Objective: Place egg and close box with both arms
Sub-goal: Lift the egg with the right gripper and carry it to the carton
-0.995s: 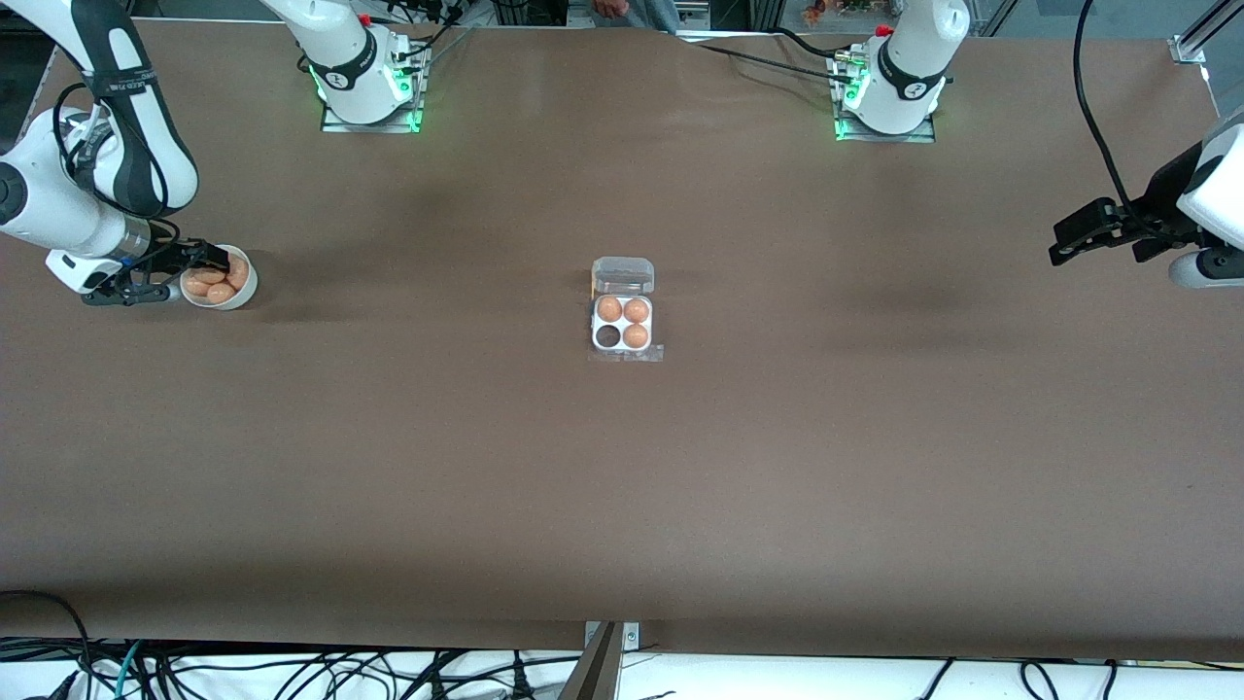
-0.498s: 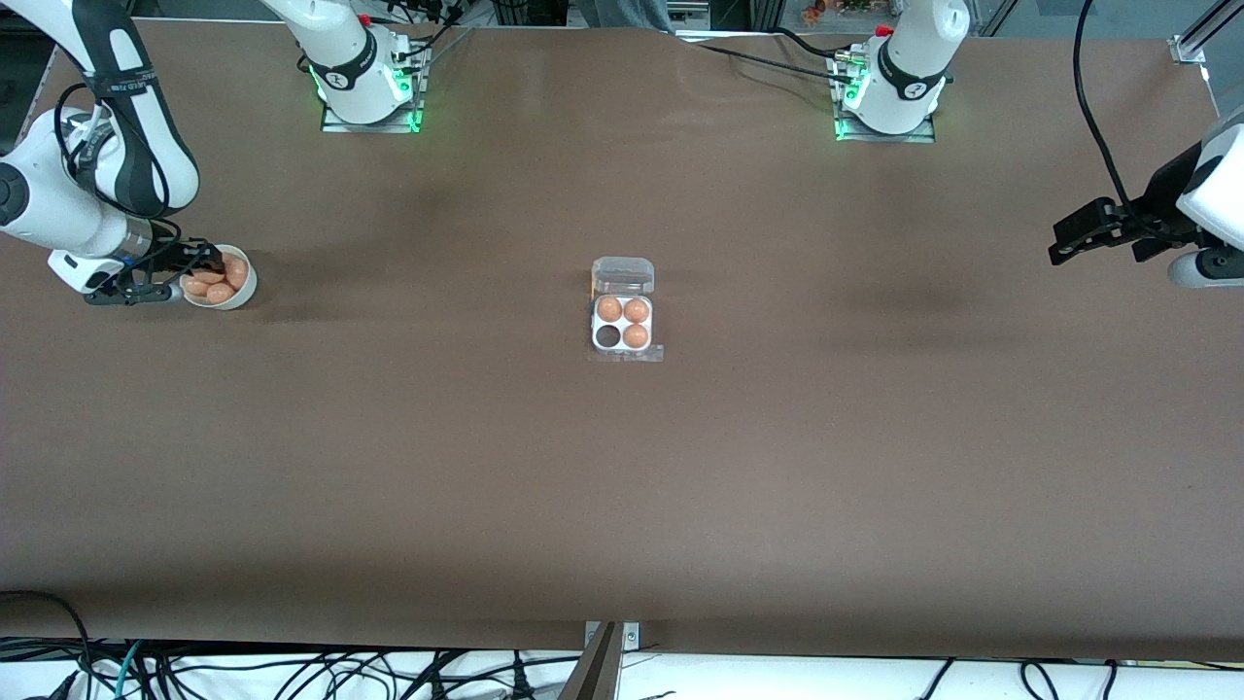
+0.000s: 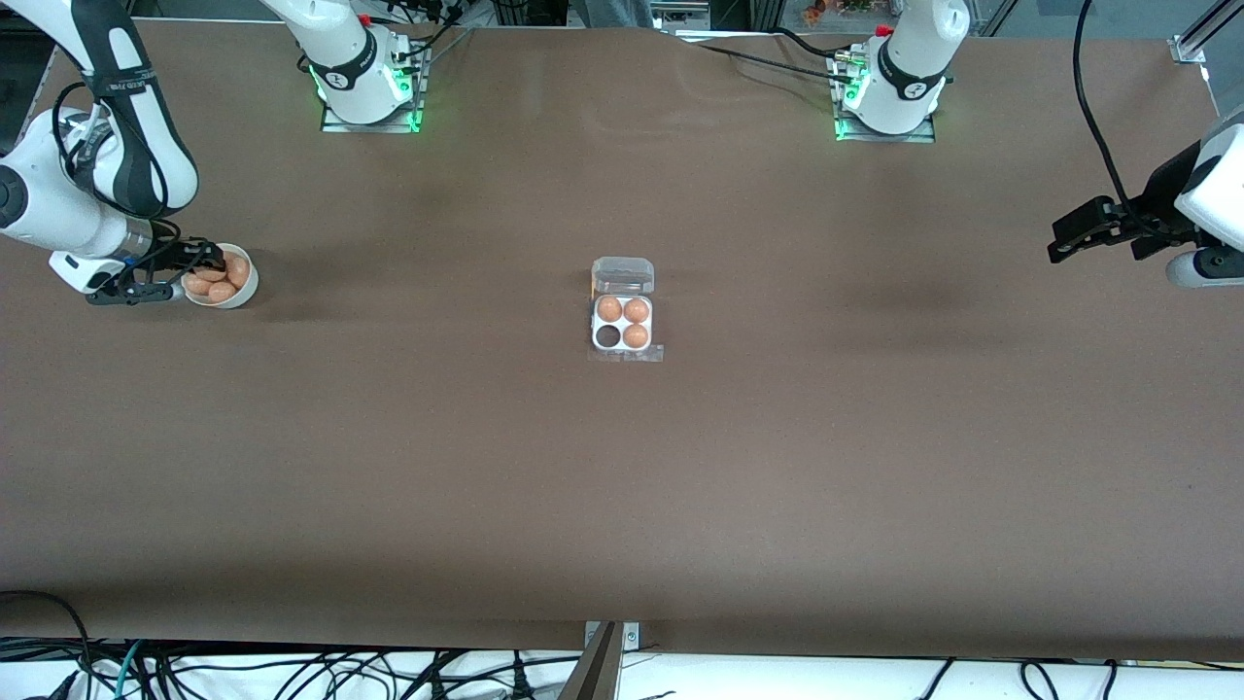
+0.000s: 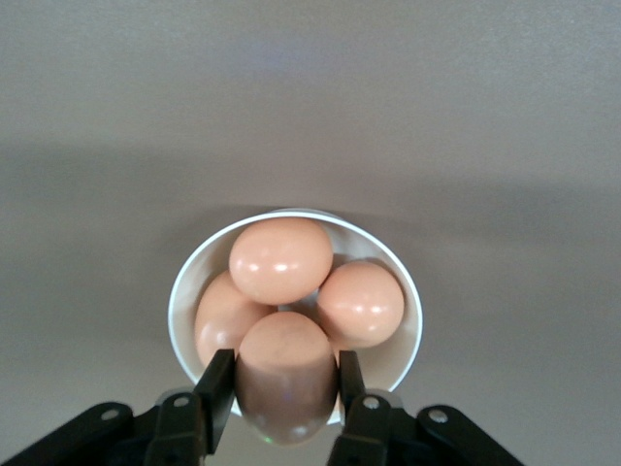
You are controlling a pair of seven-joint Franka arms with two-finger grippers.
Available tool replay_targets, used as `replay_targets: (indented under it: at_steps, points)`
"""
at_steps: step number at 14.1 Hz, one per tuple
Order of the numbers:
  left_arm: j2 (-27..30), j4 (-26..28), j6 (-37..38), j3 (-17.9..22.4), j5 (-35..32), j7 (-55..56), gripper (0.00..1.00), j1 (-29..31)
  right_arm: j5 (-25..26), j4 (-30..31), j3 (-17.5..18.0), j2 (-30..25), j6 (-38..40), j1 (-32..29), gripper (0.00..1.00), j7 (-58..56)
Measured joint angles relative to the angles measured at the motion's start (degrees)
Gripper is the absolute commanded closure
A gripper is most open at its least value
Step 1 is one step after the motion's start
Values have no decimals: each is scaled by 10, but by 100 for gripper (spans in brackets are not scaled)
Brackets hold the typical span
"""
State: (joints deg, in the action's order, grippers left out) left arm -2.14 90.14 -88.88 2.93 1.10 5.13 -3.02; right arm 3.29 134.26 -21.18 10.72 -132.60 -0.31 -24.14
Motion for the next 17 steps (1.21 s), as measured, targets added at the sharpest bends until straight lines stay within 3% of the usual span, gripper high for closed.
replay_targets:
  at_steps: [4, 8, 12, 17]
  points:
    - [0, -1, 0, 0, 0, 0, 0, 0, -1, -86, 2, -5, 130, 38, 71, 45]
    - [0, -2, 0, 0, 0, 0, 0, 0, -3, -175, 5, -10, 234, 138, 71, 178]
    - [1, -3, 0, -1, 0, 0, 0, 0, -37, -213, 9, 4, 249, 272, 71, 367]
    - [1, -4, 0, -1, 0, 0, 0, 0, -113, -312, 11, 95, 248, 413, 70, 580]
